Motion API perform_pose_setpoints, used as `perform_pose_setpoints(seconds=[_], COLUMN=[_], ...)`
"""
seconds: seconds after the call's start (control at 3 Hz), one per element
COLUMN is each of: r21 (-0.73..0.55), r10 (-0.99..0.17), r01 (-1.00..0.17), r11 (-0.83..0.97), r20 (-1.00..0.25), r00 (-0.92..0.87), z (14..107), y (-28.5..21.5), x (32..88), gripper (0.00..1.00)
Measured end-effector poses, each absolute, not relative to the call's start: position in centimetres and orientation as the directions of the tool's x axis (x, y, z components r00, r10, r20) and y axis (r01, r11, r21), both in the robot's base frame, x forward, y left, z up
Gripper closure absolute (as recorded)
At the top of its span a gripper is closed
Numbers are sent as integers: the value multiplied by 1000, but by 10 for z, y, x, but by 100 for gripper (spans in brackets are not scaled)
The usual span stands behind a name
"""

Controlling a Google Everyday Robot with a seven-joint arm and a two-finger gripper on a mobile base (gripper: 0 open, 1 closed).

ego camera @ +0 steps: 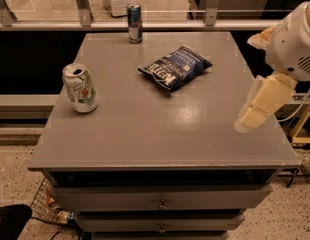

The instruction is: Knock 7up can over

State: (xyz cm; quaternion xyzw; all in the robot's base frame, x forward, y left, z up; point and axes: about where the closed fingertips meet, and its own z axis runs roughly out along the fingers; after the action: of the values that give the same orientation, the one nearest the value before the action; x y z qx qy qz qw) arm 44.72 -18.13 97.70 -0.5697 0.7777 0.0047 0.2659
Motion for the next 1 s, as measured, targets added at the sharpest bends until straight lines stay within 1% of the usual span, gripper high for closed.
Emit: perform_pose_setpoints(seconds=[0.33, 0.67, 1.0], r21=[-264, -251, -270], r10=[-792, -682, -542], r01=[-871, -869, -868], r11=[413, 426, 417], r20=[-577, -720, -840], r00=[-201, -126, 1], z=[956, 938, 943], y=[-153, -108, -51], x=[447, 461, 489], gripper=[0, 0, 0])
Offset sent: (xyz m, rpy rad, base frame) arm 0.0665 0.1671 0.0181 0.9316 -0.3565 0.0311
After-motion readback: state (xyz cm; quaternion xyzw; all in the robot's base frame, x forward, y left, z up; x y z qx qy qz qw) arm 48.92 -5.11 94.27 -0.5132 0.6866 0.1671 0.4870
